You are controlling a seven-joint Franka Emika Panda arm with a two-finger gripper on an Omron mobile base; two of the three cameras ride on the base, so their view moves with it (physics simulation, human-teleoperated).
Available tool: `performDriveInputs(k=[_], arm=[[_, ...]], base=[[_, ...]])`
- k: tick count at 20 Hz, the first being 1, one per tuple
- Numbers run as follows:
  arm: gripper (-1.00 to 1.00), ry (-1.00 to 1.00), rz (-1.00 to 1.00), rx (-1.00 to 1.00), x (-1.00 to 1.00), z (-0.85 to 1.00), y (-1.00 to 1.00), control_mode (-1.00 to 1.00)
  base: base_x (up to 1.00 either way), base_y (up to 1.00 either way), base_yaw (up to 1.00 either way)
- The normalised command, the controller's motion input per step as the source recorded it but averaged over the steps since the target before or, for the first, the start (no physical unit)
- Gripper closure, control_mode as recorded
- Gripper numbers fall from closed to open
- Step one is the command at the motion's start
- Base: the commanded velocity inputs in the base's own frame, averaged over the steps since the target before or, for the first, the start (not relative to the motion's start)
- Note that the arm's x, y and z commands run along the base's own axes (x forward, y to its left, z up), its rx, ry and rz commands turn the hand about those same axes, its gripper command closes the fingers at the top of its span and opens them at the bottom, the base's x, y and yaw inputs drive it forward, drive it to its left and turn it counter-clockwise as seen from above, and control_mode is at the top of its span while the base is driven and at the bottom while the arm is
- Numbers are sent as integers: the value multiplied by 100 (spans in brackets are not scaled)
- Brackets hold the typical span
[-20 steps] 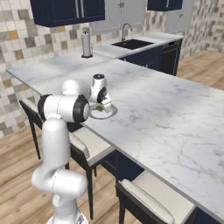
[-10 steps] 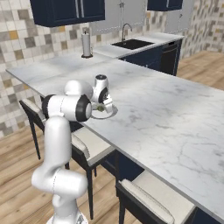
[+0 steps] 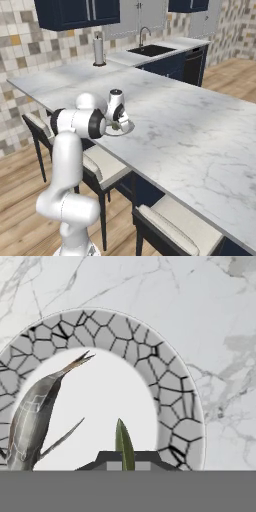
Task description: Take the lemon wedge from the fridge and place it on the plate with fish on the dining counter.
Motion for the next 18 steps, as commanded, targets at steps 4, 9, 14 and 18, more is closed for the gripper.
performDriveInputs(k=[4,9,14,18], arm=[[100,0,0,0,23,-5,0,-100],[100,0,0,0,28,-7,0,-100],[-100,0,0,0,41,-1,0,-100],[-100,1,0,0,11,0,0,-100]], base=[[0,0,0],[0,0,0],[0,0,0],[0,0,0]])
